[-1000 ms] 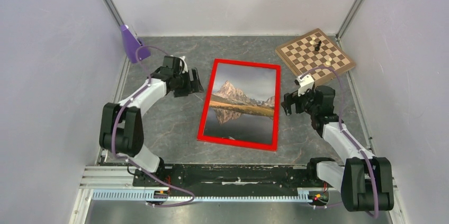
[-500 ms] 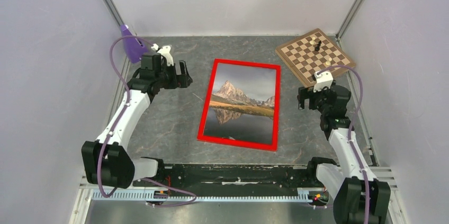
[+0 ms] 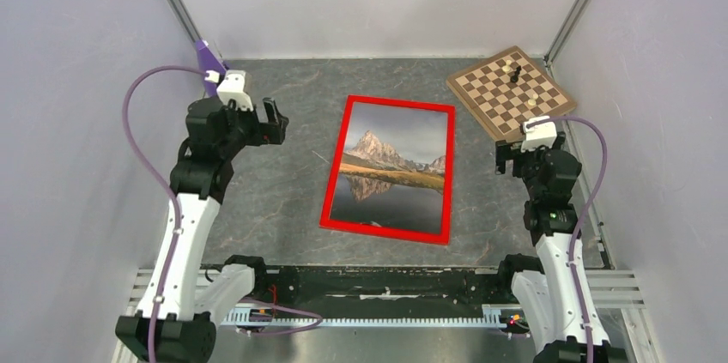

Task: Put the photo into the frame

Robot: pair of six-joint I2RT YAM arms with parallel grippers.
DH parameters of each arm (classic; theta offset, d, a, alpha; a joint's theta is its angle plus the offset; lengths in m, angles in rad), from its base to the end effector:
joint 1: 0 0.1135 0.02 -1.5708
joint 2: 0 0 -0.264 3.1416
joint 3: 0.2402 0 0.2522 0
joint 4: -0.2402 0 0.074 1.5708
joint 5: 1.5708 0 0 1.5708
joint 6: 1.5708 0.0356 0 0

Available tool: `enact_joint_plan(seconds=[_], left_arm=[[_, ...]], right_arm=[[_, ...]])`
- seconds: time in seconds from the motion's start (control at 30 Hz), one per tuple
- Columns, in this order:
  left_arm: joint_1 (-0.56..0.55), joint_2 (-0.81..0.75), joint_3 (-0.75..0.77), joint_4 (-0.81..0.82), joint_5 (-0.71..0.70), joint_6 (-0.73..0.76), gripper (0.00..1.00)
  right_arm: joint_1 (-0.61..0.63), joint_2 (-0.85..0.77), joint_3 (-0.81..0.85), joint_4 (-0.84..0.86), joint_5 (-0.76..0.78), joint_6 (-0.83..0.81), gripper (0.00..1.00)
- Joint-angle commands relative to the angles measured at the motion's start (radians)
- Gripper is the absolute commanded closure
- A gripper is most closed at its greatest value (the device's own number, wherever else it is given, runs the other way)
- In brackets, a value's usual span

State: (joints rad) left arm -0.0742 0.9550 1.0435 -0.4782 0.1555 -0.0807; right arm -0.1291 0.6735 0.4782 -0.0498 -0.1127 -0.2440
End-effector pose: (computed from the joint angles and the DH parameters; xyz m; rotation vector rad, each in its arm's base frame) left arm 0.2062 -0.0209 0.3689 0.0961 1.9618 -0.2541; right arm 0.1708 -0.0181 0.2629 -0.1840 1.8079 -0.1622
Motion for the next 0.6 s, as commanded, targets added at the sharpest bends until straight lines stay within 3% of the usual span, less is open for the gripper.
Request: enact_joint_plan(seconds=[0.0,0.13,0.37,0.57], left_arm=[[0.002,-0.055,-0.013,0.056,-0.024,0.06,0.0],[0.002,-0.08,-0.047,0.072,-0.025,0.074,0.0],[0.005,-0.129,-0.199,0.234,0.017,0.068,0.0],[0.007,-0.13,-0.218,0.254,0.028,0.073,0.0]], right_arm=[[-0.003,-0.021,0.004,-0.021,0.069,-0.008,0.01],[-0.003,-0.058,-0.009,-0.024,0.055,-0.031,0.01],[-0.003,-0.104,-0.032,-0.016,0.059,-0.06,0.01],[-0.004,-0.095,-0.032,-0.021,0.054,-0.074,0.01]])
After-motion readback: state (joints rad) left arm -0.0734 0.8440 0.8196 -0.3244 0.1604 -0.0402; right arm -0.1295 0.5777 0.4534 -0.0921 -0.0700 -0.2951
